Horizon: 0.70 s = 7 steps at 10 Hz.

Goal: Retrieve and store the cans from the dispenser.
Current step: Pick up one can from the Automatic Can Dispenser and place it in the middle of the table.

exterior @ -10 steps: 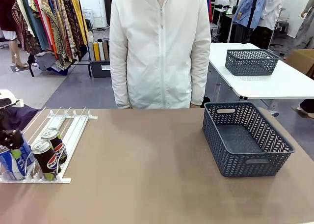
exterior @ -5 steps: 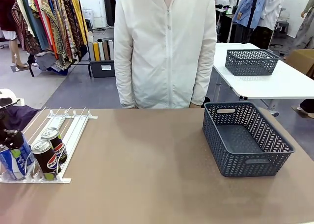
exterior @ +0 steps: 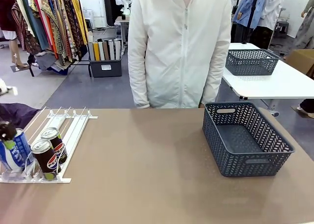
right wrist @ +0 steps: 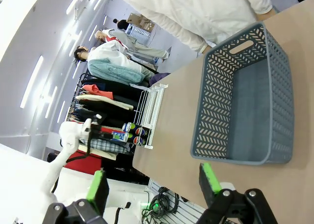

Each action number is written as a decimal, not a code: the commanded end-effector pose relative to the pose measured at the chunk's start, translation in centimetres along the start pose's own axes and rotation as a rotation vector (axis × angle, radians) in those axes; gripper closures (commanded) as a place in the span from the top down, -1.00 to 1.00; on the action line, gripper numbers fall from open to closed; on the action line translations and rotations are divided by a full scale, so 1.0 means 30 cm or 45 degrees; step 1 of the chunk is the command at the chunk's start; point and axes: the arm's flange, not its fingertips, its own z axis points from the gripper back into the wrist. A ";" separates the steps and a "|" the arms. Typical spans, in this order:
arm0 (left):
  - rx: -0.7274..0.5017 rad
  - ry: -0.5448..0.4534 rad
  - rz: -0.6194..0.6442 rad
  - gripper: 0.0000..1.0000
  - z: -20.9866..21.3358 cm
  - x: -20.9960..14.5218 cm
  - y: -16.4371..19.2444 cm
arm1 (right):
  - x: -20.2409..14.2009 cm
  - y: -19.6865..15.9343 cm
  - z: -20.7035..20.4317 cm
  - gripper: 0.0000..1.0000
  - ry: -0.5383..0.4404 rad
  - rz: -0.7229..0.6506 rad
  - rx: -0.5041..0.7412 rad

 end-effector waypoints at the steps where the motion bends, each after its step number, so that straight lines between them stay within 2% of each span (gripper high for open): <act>1: -0.098 -0.180 -0.108 -1.00 0.251 -0.047 -0.015 | 0.018 0.009 0.002 1.00 -0.022 0.024 0.024; 4: -0.135 -0.317 -0.193 -1.00 0.445 -0.101 -0.030 | 0.018 0.009 0.002 1.00 -0.022 0.024 0.024; 6: -0.208 -0.414 -0.139 -1.00 0.490 -0.151 0.040 | 0.018 0.009 0.002 1.00 -0.022 0.024 0.024; 7: -0.101 -0.329 -0.168 -1.00 0.489 -0.123 -0.046 | 0.018 0.009 0.002 1.00 -0.022 0.024 0.024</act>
